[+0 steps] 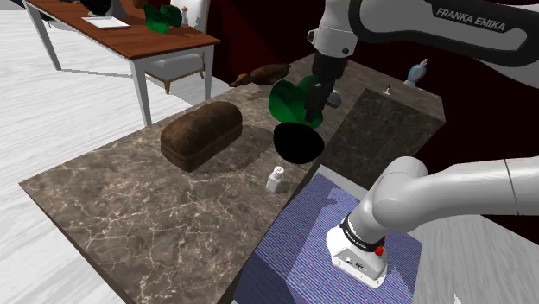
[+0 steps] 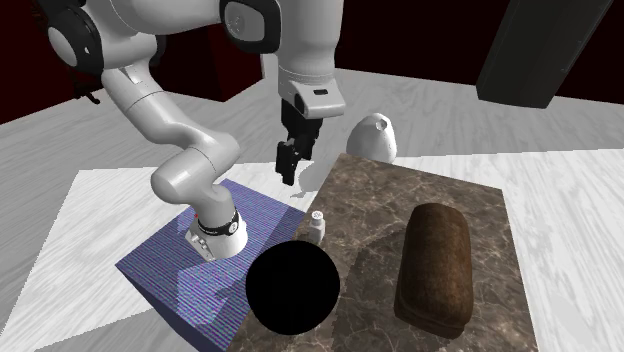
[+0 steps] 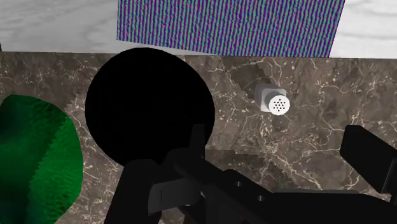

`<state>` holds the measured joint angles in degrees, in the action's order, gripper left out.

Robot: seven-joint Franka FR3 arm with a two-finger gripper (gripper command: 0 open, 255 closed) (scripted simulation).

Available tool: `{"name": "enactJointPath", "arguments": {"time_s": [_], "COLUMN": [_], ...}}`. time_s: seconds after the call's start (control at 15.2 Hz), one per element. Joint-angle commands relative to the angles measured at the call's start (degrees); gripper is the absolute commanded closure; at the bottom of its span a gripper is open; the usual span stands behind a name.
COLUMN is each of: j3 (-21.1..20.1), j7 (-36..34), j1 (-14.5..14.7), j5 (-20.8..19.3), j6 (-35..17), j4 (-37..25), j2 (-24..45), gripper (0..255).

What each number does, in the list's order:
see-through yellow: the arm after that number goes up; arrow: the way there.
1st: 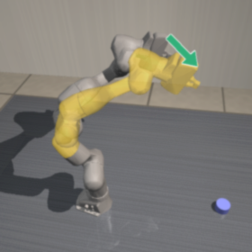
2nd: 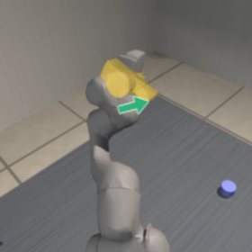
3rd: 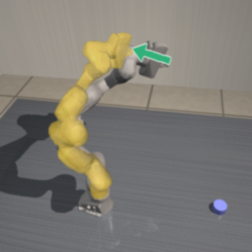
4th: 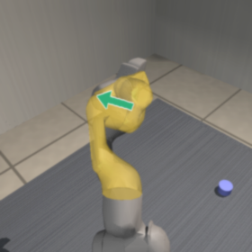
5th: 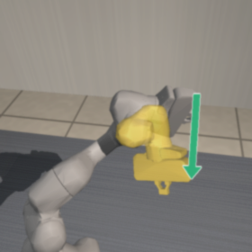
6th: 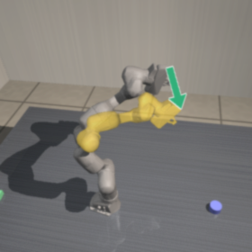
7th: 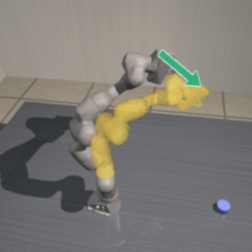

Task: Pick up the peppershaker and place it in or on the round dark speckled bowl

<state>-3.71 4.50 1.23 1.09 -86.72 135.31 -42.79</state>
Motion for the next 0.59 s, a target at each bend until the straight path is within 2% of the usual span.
{"name": "enactJointPath", "arguments": {"time_s": [0.0, 0.53], "j3": [0.0, -2.4], "j7": [0.0, 2.8], "j1": [0.0, 4.0], "j5": [0.0, 2.2], "j6": [0.0, -20.2], "j4": [0.0, 17.2], "j2": [0.0, -2.9], "gripper": [0, 0]}}
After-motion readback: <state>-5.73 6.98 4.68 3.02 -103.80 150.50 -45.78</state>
